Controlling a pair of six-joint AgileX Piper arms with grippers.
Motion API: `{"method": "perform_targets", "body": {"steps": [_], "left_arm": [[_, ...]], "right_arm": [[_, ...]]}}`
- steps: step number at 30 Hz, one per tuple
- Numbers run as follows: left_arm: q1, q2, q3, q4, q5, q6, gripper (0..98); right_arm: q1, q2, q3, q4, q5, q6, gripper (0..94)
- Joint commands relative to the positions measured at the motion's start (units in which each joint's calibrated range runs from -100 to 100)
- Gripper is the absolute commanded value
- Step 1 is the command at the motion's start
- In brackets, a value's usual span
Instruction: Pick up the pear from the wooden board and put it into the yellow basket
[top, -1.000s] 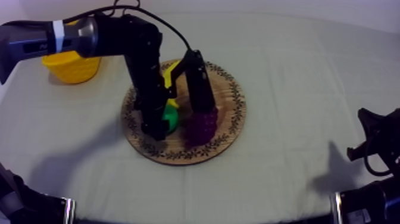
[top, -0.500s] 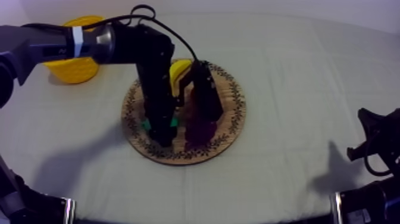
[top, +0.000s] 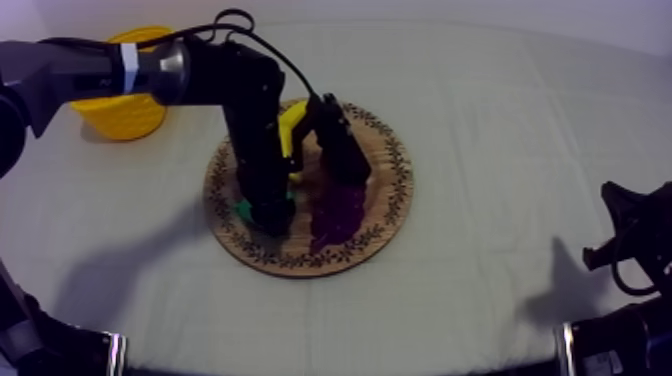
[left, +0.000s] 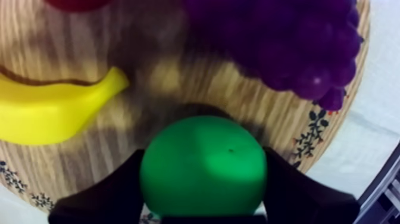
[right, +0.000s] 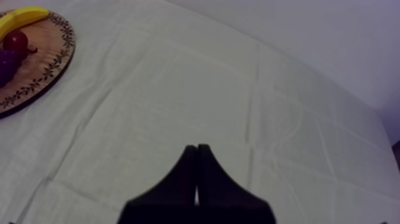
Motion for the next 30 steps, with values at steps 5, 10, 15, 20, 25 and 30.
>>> {"method": "perform_targets", "body": {"steps": [5, 10, 15, 20, 25, 30], "left_arm": [[-0.20, -0.09, -0.35, -0.20, 0.48, 0.92, 47.8], [-0.17, -0.58, -0.44, -0.41, 0.60, 1.31, 46.2], [-0.04, -2.75, -1.64, -0.65, 2.51, 1.45, 45.6], [0.32, -7.15, -4.00, -0.96, 6.05, 1.48, 44.9], [0.91, -12.65, -7.82, -1.53, 10.90, 2.18, 44.4], [1.29, -17.82, -12.81, -1.95, 16.14, 3.05, 44.5]], "right_arm": [[0.01, -0.03, -0.02, -0.01, 0.02, -0.02, 0.4], [0.01, -0.03, -0.02, -0.01, 0.02, -0.02, 0.4], [0.01, -0.03, -0.02, -0.01, 0.02, -0.02, 0.4], [0.01, -0.03, -0.02, -0.01, 0.02, -0.02, 0.4], [0.01, -0.03, -0.02, -0.01, 0.02, -0.02, 0.4], [0.01, -0.03, -0.02, -0.01, 0.02, -0.02, 0.4]]}}
